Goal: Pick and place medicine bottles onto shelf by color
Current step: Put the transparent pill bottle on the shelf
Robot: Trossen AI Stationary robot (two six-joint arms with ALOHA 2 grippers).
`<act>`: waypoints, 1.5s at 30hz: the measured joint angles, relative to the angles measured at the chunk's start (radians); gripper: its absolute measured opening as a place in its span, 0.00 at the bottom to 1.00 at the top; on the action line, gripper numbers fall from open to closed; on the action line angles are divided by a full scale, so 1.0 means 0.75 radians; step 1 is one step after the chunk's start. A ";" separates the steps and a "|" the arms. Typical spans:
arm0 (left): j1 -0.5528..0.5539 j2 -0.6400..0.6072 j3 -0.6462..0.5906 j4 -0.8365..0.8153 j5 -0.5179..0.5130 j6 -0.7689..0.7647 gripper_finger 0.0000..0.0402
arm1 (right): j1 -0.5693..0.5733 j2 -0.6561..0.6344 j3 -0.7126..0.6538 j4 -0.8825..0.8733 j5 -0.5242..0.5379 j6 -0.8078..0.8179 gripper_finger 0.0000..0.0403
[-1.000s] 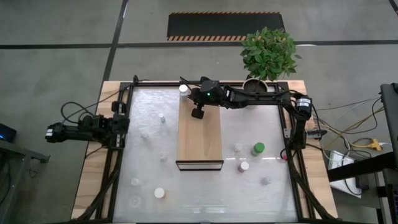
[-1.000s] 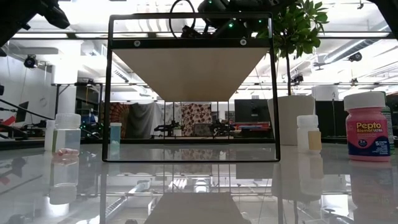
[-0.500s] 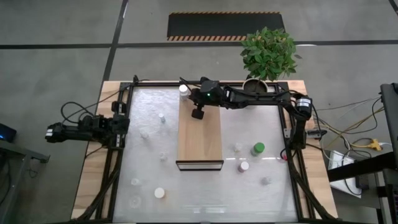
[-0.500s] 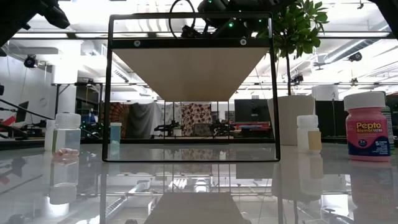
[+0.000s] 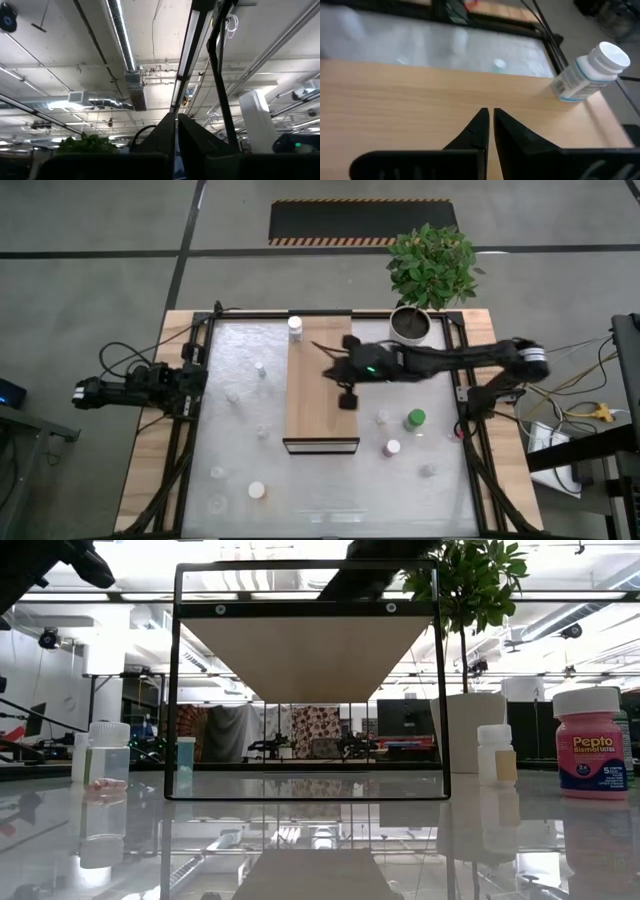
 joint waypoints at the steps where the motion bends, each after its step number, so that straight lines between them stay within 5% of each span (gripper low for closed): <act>1: 0.000 0.005 0.001 -0.003 0.009 -0.011 0.01 | 0.024 -0.049 -0.055 0.016 -0.001 0.021 0.04; 12: 0.000 0.234 0.038 0.087 -0.048 -0.072 0.01 | 0.264 -0.421 -0.631 0.404 0.003 0.049 0.04; 19: 0.001 0.483 0.107 0.291 -0.144 -0.235 0.01 | 0.277 -0.565 -0.793 0.465 0.003 0.033 0.04; 28: 0.000 0.707 0.330 0.155 -0.259 -0.518 0.01 | 0.277 -0.679 -0.951 0.541 -0.002 0.002 0.04; 32: 0.003 0.771 0.466 -0.237 -0.338 -0.717 0.01 | 0.277 -0.719 -1.006 0.568 -0.002 0.003 0.04; 39: 0.004 0.864 0.854 -1.698 -0.645 -1.330 0.01 | 0.277 -0.740 -1.047 0.592 -0.002 -0.010 0.04; 45: 0.004 1.050 1.045 -2.454 -0.593 -1.764 0.01 | 0.277 -0.731 -1.050 0.589 -0.002 -0.022 0.04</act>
